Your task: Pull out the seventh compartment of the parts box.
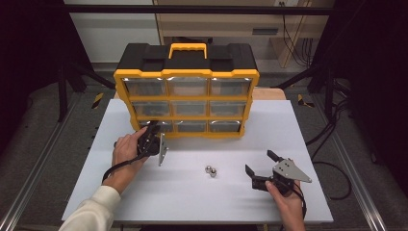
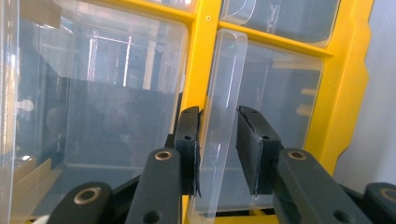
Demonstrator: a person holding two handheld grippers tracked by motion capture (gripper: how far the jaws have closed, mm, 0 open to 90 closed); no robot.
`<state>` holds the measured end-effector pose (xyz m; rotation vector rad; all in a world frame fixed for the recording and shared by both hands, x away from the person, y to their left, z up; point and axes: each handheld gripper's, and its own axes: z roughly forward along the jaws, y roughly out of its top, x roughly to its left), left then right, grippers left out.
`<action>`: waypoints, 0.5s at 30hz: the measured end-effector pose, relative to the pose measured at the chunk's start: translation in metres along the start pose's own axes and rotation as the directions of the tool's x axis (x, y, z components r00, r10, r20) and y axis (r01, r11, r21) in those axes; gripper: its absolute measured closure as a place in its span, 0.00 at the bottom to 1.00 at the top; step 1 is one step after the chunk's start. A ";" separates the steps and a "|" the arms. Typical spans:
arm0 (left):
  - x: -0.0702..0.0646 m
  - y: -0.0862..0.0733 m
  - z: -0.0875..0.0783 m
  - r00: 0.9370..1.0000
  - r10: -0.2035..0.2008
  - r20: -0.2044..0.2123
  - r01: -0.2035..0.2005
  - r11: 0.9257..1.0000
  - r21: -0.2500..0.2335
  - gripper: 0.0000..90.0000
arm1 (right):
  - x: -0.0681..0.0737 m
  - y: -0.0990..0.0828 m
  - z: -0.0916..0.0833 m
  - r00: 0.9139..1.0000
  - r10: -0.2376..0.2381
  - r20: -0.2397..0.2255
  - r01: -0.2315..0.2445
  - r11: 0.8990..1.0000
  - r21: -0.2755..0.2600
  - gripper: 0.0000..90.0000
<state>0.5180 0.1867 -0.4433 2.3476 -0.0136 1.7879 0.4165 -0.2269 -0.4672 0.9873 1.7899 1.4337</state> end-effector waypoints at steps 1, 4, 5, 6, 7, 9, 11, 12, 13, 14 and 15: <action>0.000 0.000 0.000 1.000 -0.001 -0.001 0.001 1.000 -0.001 0.78 | 0.000 0.000 0.000 1.000 0.000 0.000 0.000 1.000 0.000 0.06; -0.001 0.000 0.000 1.000 0.001 0.003 -0.001 1.000 0.008 0.78 | 0.000 0.000 0.000 1.000 -0.002 0.001 0.002 1.000 0.001 0.06; -0.001 -0.001 0.000 1.000 0.000 0.003 0.000 1.000 0.004 0.78 | 0.000 0.000 0.000 1.000 -0.002 0.002 0.002 1.000 0.001 0.05; -0.001 -0.001 0.000 1.000 0.000 0.003 0.000 1.000 0.006 0.78 | 0.000 0.000 0.000 1.000 -0.003 0.000 0.003 1.000 0.000 0.06; -0.001 -0.001 0.000 1.000 -0.002 0.002 0.002 1.000 0.007 0.78 | 0.000 0.000 0.000 1.000 -0.003 0.000 0.003 1.000 0.000 0.06; -0.001 -0.002 0.001 1.000 -0.008 0.002 0.008 1.000 0.006 0.78 | 0.000 0.000 0.000 1.000 -0.003 0.002 0.003 1.000 0.001 0.06; -0.001 -0.003 0.001 1.000 -0.003 0.001 0.003 1.000 0.016 0.78 | -0.001 0.000 0.000 1.000 -0.003 0.001 0.003 1.000 0.001 0.05; -0.001 -0.003 0.001 1.000 -0.003 0.001 0.003 1.000 0.016 0.78 | -0.001 0.000 0.000 1.000 -0.003 0.001 0.003 1.000 0.001 0.06; -0.001 -0.003 0.001 1.000 -0.003 0.002 0.003 1.000 0.015 0.78 | -0.001 0.000 0.000 1.000 -0.004 0.001 0.004 1.000 0.001 0.06; -0.001 -0.003 0.001 1.000 -0.002 0.001 0.002 1.000 0.015 0.78 | -0.001 0.000 0.000 1.000 -0.004 0.001 0.004 1.000 0.001 0.06; -0.001 -0.003 0.001 1.000 -0.003 0.002 0.003 1.000 0.012 0.78 | -0.001 0.000 0.000 1.000 -0.003 0.001 0.003 1.000 0.001 0.06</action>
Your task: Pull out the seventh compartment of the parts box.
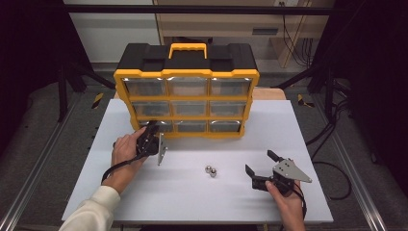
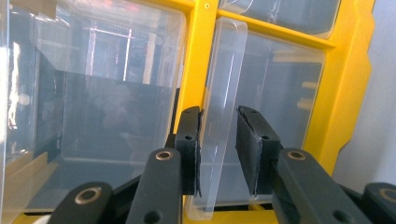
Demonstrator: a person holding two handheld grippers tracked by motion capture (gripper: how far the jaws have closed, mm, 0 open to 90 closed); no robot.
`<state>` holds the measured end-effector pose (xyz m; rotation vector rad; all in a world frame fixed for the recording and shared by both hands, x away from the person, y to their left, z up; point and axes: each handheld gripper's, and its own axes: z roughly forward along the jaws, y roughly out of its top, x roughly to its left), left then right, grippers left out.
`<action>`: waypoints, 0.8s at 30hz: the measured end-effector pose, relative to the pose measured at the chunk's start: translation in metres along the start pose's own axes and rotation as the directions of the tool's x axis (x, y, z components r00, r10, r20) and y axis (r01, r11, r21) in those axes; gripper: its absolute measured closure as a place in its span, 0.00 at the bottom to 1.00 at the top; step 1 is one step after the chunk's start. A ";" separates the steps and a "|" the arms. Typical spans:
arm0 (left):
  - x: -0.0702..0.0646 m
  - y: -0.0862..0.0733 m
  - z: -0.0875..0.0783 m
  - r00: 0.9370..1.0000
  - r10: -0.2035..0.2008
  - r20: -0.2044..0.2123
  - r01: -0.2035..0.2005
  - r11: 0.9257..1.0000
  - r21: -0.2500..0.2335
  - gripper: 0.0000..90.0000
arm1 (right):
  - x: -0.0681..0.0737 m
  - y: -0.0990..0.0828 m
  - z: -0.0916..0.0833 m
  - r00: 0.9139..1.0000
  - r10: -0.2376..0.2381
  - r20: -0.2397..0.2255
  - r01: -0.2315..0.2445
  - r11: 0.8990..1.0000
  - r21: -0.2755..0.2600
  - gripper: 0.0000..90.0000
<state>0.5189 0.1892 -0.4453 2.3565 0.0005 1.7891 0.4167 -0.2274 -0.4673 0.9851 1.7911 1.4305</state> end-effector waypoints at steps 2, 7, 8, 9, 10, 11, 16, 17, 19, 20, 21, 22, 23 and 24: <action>0.000 0.000 0.000 1.000 0.003 -0.003 -0.003 1.000 0.001 0.78 | 0.001 0.000 0.000 1.000 0.002 0.005 -0.002 1.000 0.002 0.06; -0.002 0.000 0.001 1.000 0.010 -0.002 -0.010 1.000 0.002 0.78 | 0.001 0.000 0.000 1.000 0.004 0.001 -0.004 1.000 0.003 0.06; -0.002 0.000 0.001 1.000 0.010 -0.002 -0.010 1.000 0.002 0.78 | 0.001 0.000 0.000 1.000 0.004 0.000 -0.004 1.000 0.002 0.06; -0.001 0.000 0.001 1.000 0.007 -0.002 -0.007 1.000 0.006 0.78 | 0.001 0.000 0.000 1.000 0.003 0.000 -0.003 1.000 0.002 0.06; -0.001 -0.001 0.001 1.000 0.002 -0.002 -0.002 1.000 0.005 0.78 | 0.001 0.000 0.000 1.000 0.004 0.000 -0.004 1.000 0.002 0.06; -0.002 -0.001 0.001 1.000 0.002 -0.002 -0.002 1.000 0.003 0.78 | 0.001 0.000 0.000 1.000 0.003 0.000 -0.003 1.000 0.002 0.06; -0.002 -0.002 0.002 1.000 -0.001 -0.007 0.001 1.000 0.008 0.78 | 0.001 0.000 0.001 1.000 -0.001 0.002 0.001 1.000 0.003 0.06; -0.002 -0.002 0.002 1.000 -0.001 -0.007 0.001 1.000 0.008 0.77 | 0.001 0.000 0.001 1.000 -0.003 0.000 0.003 1.000 0.004 0.06; -0.002 -0.003 0.002 1.000 0.000 -0.010 0.000 1.000 0.004 0.77 | 0.001 -0.001 0.001 1.000 -0.004 -0.001 0.004 1.000 0.004 0.05; -0.002 -0.002 0.002 1.000 -0.001 -0.009 0.002 1.000 0.011 0.77 | 0.001 -0.001 0.001 1.000 -0.003 -0.002 0.003 1.000 0.004 0.05; -0.002 -0.002 0.002 1.000 0.000 -0.011 0.000 1.000 0.011 0.77 | 0.001 -0.001 0.001 1.000 -0.003 -0.001 0.003 1.000 0.004 0.06; -0.002 -0.002 0.003 1.000 -0.001 -0.012 0.001 1.000 0.013 0.76 | 0.001 -0.001 0.001 1.000 -0.002 -0.001 0.002 1.000 0.002 0.05; -0.003 -0.002 0.003 1.000 -0.001 -0.015 0.001 1.000 0.016 0.75 | 0.001 -0.001 0.002 1.000 -0.001 -0.001 0.001 1.000 -0.002 0.05; -0.003 -0.002 0.003 1.000 -0.003 -0.017 0.003 1.000 0.017 0.75 | 0.001 -0.001 0.002 1.000 -0.002 0.000 0.002 1.000 0.000 0.06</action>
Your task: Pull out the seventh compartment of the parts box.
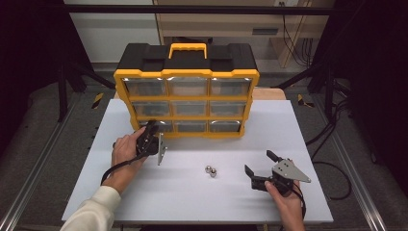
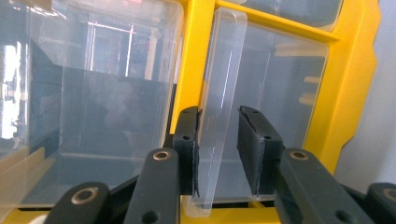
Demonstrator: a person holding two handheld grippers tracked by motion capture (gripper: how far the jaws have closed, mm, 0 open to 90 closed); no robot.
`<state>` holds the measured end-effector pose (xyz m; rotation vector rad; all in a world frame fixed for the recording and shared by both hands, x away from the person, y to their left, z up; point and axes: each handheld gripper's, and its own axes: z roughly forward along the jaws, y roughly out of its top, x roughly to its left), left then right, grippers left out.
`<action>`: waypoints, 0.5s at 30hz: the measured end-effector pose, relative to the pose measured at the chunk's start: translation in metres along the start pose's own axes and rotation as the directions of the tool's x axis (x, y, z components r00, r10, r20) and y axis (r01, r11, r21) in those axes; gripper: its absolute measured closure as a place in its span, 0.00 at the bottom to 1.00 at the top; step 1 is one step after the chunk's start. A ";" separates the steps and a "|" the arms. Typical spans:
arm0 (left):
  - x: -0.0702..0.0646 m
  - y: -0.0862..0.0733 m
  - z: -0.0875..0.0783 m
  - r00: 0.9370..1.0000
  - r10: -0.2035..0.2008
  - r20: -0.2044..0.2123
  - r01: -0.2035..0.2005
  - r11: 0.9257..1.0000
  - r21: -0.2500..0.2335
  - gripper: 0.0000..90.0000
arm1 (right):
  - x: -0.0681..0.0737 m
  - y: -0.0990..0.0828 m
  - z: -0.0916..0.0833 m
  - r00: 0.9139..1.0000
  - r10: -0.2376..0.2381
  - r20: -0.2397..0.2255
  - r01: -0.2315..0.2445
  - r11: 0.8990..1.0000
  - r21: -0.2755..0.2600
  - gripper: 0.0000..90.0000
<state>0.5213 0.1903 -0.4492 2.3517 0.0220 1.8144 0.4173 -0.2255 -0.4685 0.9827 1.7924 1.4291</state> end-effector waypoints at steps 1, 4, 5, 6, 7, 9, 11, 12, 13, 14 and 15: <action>0.000 0.001 0.000 1.000 -0.001 -0.002 0.001 1.000 0.005 0.74 | 0.000 0.000 0.000 1.000 0.000 0.000 0.000 1.000 0.000 0.06; -0.003 0.002 0.000 1.000 -0.011 -0.009 0.011 1.000 0.010 0.72 | 0.000 0.000 0.000 1.000 -0.001 -0.001 0.001 1.000 0.005 0.06; -0.003 0.002 0.000 1.000 -0.016 -0.007 0.016 1.000 0.011 0.71 | 0.000 0.000 0.000 1.000 -0.001 -0.001 0.001 1.000 0.005 0.06; -0.004 0.002 0.001 1.000 -0.016 -0.009 0.016 1.000 0.012 0.71 | 0.000 0.000 0.000 1.000 0.000 -0.003 0.000 1.000 0.006 0.06; -0.004 0.003 0.001 1.000 -0.018 -0.014 0.018 1.000 0.009 0.71 | 0.001 0.000 0.000 1.000 0.000 -0.004 0.000 1.000 0.007 0.06; -0.004 0.003 0.001 1.000 -0.020 -0.014 0.020 1.000 0.017 0.71 | 0.001 0.000 0.001 1.000 -0.003 -0.006 0.003 1.000 0.003 0.06; -0.004 0.003 0.001 1.000 -0.022 -0.019 0.022 1.000 0.020 0.72 | 0.001 0.000 0.002 1.000 -0.008 -0.004 0.008 1.000 0.001 0.06; -0.004 0.003 0.000 1.000 -0.019 -0.024 0.019 1.000 0.021 0.73 | 0.001 0.000 0.002 1.000 -0.007 -0.004 0.007 1.000 0.002 0.06; -0.004 0.004 0.000 0.999 -0.019 -0.026 0.020 1.000 0.022 0.74 | 0.001 0.000 0.001 1.000 -0.007 -0.004 0.007 1.000 0.002 0.06; -0.004 0.004 0.000 0.999 -0.019 -0.026 0.020 1.000 0.022 0.74 | 0.001 0.000 0.001 1.000 -0.007 -0.004 0.007 1.000 0.002 0.06; -0.004 0.004 0.000 0.999 -0.021 -0.028 0.022 0.999 0.023 0.74 | 0.001 0.000 0.001 1.000 -0.007 -0.004 0.007 1.000 0.002 0.06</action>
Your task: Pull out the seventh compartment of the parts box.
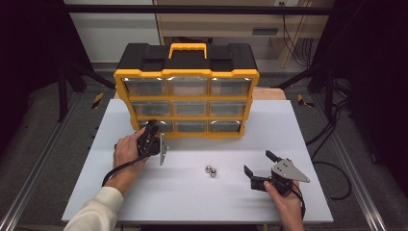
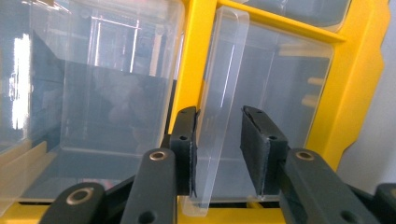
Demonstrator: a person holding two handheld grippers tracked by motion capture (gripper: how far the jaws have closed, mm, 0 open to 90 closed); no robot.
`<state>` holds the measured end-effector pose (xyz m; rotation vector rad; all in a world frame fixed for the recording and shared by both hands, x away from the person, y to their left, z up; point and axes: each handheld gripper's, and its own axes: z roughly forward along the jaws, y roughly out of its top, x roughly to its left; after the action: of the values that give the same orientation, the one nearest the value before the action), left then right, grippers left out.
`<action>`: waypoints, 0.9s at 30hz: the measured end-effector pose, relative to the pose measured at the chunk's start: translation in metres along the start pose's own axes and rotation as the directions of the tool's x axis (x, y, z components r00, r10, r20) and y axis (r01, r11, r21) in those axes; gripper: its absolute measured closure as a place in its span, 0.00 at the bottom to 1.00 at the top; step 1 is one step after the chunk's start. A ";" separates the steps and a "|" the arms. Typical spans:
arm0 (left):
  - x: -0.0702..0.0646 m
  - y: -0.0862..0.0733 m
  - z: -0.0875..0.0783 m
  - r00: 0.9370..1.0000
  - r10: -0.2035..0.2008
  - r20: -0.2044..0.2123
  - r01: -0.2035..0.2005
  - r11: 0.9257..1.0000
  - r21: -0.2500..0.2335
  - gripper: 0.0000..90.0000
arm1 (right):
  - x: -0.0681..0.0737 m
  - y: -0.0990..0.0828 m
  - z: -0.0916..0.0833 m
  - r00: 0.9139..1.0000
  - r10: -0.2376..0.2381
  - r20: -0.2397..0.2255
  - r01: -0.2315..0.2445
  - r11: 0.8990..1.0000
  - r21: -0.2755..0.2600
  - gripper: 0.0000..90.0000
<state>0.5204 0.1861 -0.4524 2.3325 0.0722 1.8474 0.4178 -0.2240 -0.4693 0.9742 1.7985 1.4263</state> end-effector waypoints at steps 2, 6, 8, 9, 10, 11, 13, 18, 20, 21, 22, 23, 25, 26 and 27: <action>-0.001 0.001 0.000 1.000 -0.003 -0.005 0.003 1.000 0.003 0.76 | 0.000 0.000 0.000 1.000 0.004 -0.002 -0.004 1.000 0.002 0.06; -0.001 0.002 0.000 1.000 -0.003 -0.013 0.003 1.000 0.013 0.78 | 0.000 0.000 0.000 1.000 0.003 -0.006 -0.003 1.000 0.007 0.06; 0.000 0.002 0.000 1.000 -0.001 -0.018 0.001 1.000 0.014 0.80 | 0.001 0.000 0.000 1.000 0.003 -0.010 -0.003 1.000 0.011 0.06; 0.000 0.002 0.000 1.000 -0.001 -0.018 0.001 1.000 0.014 0.80 | 0.001 0.000 0.000 1.000 0.002 -0.009 -0.002 1.000 0.013 0.06; -0.001 0.002 0.000 1.000 0.002 -0.022 -0.001 1.000 0.018 0.80 | 0.001 0.000 0.000 1.000 0.001 -0.010 0.000 1.000 0.013 0.06; -0.001 0.003 0.000 1.000 0.002 -0.023 -0.002 1.000 0.020 0.80 | 0.001 0.000 0.000 1.000 0.001 -0.009 -0.001 1.000 0.013 0.06; -0.002 0.003 0.000 1.000 0.001 -0.025 0.000 1.000 0.023 0.81 | 0.001 0.000 0.000 1.000 0.001 -0.009 -0.001 1.000 0.014 0.06; -0.002 0.003 0.001 1.000 -0.001 -0.027 0.002 1.000 0.017 0.82 | 0.001 0.000 0.000 1.000 0.000 -0.010 0.000 1.000 0.012 0.06; -0.001 0.004 0.000 1.000 -0.001 -0.021 0.002 1.000 0.022 0.82 | 0.001 0.000 0.000 1.000 0.001 -0.009 -0.001 1.000 0.012 0.06; 0.000 0.004 0.000 1.000 -0.001 -0.016 0.001 1.000 0.027 0.82 | 0.001 0.000 0.000 1.000 0.000 -0.010 0.000 1.000 0.012 0.06; 0.000 0.004 0.000 1.000 0.000 -0.014 0.000 1.000 0.029 0.82 | 0.001 0.000 0.000 1.000 0.000 -0.010 0.000 1.000 0.012 0.06; 0.000 0.004 0.000 1.000 0.000 -0.013 0.000 1.000 0.029 0.82 | 0.001 0.000 0.000 1.000 0.001 -0.009 -0.001 1.000 0.012 0.06; 0.000 0.004 0.000 1.000 0.000 -0.013 0.000 1.000 0.029 0.82 | 0.000 0.000 0.000 1.000 0.004 -0.009 -0.004 1.000 0.012 0.06; 0.001 0.004 -0.001 1.000 0.002 -0.015 -0.002 1.000 0.029 0.82 | 0.000 0.000 0.000 1.000 0.003 -0.009 -0.003 1.000 0.012 0.06; 0.001 0.004 -0.001 1.000 0.002 -0.015 -0.002 1.000 0.029 0.82 | 0.000 0.000 0.000 1.000 0.003 -0.009 -0.003 1.000 0.012 0.06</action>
<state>0.5196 0.1819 -0.4508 2.3389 0.0995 1.8780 0.4173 -0.2239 -0.4694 0.9779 1.8149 1.4258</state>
